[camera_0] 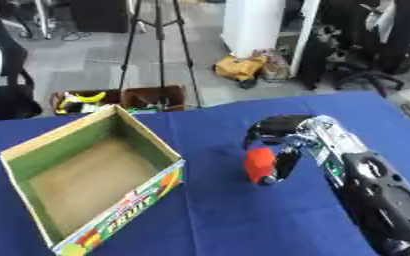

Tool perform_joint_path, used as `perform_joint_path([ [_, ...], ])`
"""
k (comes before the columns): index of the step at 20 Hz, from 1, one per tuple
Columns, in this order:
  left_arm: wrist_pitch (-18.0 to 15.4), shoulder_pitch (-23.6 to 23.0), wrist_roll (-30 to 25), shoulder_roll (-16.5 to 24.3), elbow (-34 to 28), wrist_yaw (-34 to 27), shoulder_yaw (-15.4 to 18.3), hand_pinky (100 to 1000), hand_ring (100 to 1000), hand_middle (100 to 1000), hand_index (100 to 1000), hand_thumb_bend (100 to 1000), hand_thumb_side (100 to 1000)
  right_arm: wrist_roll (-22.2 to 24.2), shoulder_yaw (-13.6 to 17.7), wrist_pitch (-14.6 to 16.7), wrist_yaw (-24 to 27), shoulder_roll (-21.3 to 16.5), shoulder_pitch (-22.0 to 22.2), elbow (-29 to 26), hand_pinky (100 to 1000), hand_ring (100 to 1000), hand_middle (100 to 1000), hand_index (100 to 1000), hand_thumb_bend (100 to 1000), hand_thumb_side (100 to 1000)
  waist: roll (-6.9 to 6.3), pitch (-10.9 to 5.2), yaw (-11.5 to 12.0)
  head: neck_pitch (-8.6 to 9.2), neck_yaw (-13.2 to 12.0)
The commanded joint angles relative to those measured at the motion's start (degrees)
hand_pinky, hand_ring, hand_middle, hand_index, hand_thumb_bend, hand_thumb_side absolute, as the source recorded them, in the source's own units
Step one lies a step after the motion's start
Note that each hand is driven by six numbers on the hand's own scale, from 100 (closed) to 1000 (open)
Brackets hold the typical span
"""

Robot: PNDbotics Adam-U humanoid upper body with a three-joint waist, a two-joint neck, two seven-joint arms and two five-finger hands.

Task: Pick up objects on the table and place them in the box.

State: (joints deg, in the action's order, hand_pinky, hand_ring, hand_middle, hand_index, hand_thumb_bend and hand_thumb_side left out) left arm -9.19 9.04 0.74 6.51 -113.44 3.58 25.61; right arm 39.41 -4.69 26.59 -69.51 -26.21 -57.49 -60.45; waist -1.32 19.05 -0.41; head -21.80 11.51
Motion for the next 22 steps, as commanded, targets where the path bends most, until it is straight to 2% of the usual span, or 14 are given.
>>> perform_joint_path([
  [1, -0.14, 0.38, -0.10, 0.63, -1.15, 0.20, -0.03, 380, 603, 651, 903, 396, 816, 12.56, 0.91, 11.82, -0.95, -0.74, -1.33, -0.51, 827, 897, 778, 838, 477, 389, -0.09, -0.92, 0.06, 0.87, 0.33],
  [15, -0.28, 0.32, -0.19, 0.45, -1.15, 0.28, -0.05, 379, 604, 651, 903, 399, 818, 12.56, 2.45, 11.29, -3.46, -0.62, -1.36, 1.63, 822, 892, 756, 841, 464, 381, -0.30, -0.66, 0.26, 1.19, 0.69],
  [22, -0.23, 0.30, -0.19, 0.42, -1.15, 0.32, -0.06, 380, 605, 651, 903, 400, 818, 12.56, 2.89, 10.98, -2.52, -0.37, -1.50, 1.20, 817, 868, 674, 815, 404, 415, -0.32, -0.70, 0.20, 1.30, 0.78],
])
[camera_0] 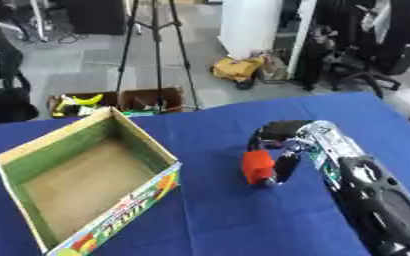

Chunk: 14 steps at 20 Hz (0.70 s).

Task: Pick up objects on the table and place them in the box.

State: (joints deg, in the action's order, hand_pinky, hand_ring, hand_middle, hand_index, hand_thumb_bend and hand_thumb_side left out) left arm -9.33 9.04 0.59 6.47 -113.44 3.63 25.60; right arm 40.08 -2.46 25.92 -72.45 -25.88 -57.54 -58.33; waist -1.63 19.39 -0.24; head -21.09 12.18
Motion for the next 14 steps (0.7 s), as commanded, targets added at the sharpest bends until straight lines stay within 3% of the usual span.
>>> perform_joint_path([
  [1, -0.09, 0.30, -0.03, 0.48, -1.15, 0.27, -0.04, 380, 606, 651, 903, 400, 818, 11.89, 0.69, 11.58, 0.69, -0.65, -1.47, -1.13, 815, 864, 663, 811, 391, 421, -0.01, -1.06, 0.01, 0.60, 0.11],
  [5, -0.05, 0.30, -0.03, 0.49, -1.15, 0.27, -0.03, 380, 606, 651, 903, 400, 817, 11.89, 0.80, 11.09, 1.52, -0.58, -1.62, -2.00, 812, 847, 629, 780, 303, 453, 0.00, -1.08, -0.10, 0.65, 0.12],
  [11, 0.00, 0.34, -0.06, 0.53, -1.15, 0.30, -0.01, 381, 606, 651, 903, 401, 818, 11.89, 0.92, 10.28, 2.63, -0.50, -1.90, -2.97, 806, 826, 591, 733, 100, 499, 0.04, -1.10, -0.27, 0.56, 0.06],
  [14, 0.04, 0.35, -0.05, 0.58, -1.15, 0.28, -0.01, 381, 607, 652, 903, 399, 817, 11.89, 0.98, 9.99, 2.95, -0.42, -2.15, -3.38, 804, 820, 584, 720, 100, 513, 0.09, -1.17, -0.31, 0.53, 0.09],
])
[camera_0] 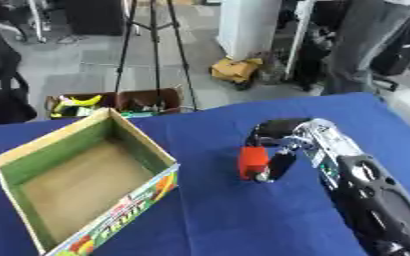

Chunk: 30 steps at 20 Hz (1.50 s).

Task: Pick up objects on the table and place them in the box.

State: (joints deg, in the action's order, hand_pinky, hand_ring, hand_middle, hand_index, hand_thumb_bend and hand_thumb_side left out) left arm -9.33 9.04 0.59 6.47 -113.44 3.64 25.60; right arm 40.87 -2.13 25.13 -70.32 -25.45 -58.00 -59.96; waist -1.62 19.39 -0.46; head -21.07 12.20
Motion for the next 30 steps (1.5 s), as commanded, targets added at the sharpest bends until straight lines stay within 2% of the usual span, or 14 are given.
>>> perform_joint_path([
  [1, 0.05, 0.37, -0.04, 0.61, -1.15, 0.26, -0.01, 381, 607, 652, 903, 399, 817, 11.10, 0.70, 10.68, 0.89, -0.83, -1.81, -1.89, 802, 817, 577, 713, 100, 515, 0.10, -1.20, -0.11, 0.52, 0.08],
  [9, 0.11, 0.45, 0.05, 0.74, -1.15, 0.21, -0.01, 382, 607, 652, 903, 397, 816, 11.10, 0.98, 9.78, 1.40, -0.70, -2.50, -2.94, 791, 792, 525, 662, 100, 490, 0.21, -1.26, -0.14, 0.48, 0.04],
  [10, 0.10, 0.44, 0.04, 0.75, -1.15, 0.22, -0.01, 382, 607, 652, 903, 396, 815, 11.10, 1.00, 9.69, 1.50, -0.67, -2.59, -3.11, 789, 789, 521, 653, 100, 537, 0.20, -1.27, -0.12, 0.47, 0.03],
  [11, 0.09, 0.43, 0.06, 0.77, -1.15, 0.23, 0.00, 382, 607, 652, 903, 396, 814, 11.10, 1.04, 9.61, 1.61, -0.64, -2.71, -3.35, 788, 787, 516, 648, 100, 491, 0.19, -1.29, -0.11, 0.44, 0.05],
  [15, 0.11, 0.47, 0.02, 0.84, -1.15, 0.16, -0.06, 382, 608, 652, 908, 395, 813, 10.89, 1.10, 9.23, 1.75, -0.49, -3.27, -4.39, 784, 779, 503, 630, 100, 487, 0.20, -1.35, -0.17, 0.46, 0.09],
  [16, 0.12, 0.48, 0.01, 0.85, -1.15, 0.15, -0.05, 382, 608, 652, 908, 395, 813, 10.74, 1.11, 9.15, 1.74, -0.47, -3.38, -4.61, 784, 777, 500, 625, 100, 523, 0.21, -1.36, -0.19, 0.45, 0.09],
  [17, 0.12, 0.48, 0.02, 0.87, -1.15, 0.15, -0.04, 382, 608, 652, 908, 394, 814, 10.55, 1.14, 9.06, 1.70, -0.46, -3.48, -4.85, 784, 776, 497, 621, 100, 487, 0.21, -1.38, -0.21, 0.46, 0.09],
  [30, 0.32, 0.47, 0.09, 1.06, -1.15, 0.02, 0.02, 382, 608, 652, 908, 391, 810, 8.72, 1.18, 8.56, 1.75, 0.19, -5.10, -7.18, 774, 752, 457, 575, 100, 535, 0.45, -1.73, -0.43, 0.30, 0.15],
])
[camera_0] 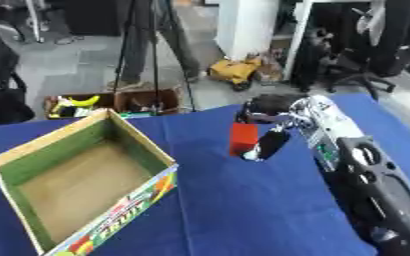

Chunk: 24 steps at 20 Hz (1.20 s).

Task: Pick up objects on the table and place them in the box.

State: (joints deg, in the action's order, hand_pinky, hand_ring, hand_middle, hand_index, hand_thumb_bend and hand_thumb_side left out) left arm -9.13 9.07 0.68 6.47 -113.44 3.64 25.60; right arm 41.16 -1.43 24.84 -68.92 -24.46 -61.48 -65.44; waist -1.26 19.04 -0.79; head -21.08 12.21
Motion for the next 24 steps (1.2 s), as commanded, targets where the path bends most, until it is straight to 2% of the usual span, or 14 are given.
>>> perform_joint_path([
  [1, 0.14, 0.45, 0.01, 1.07, -1.15, 0.02, 0.03, 382, 608, 652, 908, 391, 810, 8.30, 0.48, 8.83, 0.35, -0.77, -1.75, -1.85, 774, 750, 455, 572, 100, 540, 0.11, -1.40, -0.16, 0.29, 0.16],
  [24, 0.26, 0.41, 0.08, 1.55, -1.15, -0.31, -0.09, 384, 610, 653, 908, 387, 810, 6.33, -0.22, 8.90, 2.23, 1.05, -4.71, -6.96, 771, 732, 430, 549, 100, 590, 0.25, -2.18, -0.24, 0.22, 0.29],
])
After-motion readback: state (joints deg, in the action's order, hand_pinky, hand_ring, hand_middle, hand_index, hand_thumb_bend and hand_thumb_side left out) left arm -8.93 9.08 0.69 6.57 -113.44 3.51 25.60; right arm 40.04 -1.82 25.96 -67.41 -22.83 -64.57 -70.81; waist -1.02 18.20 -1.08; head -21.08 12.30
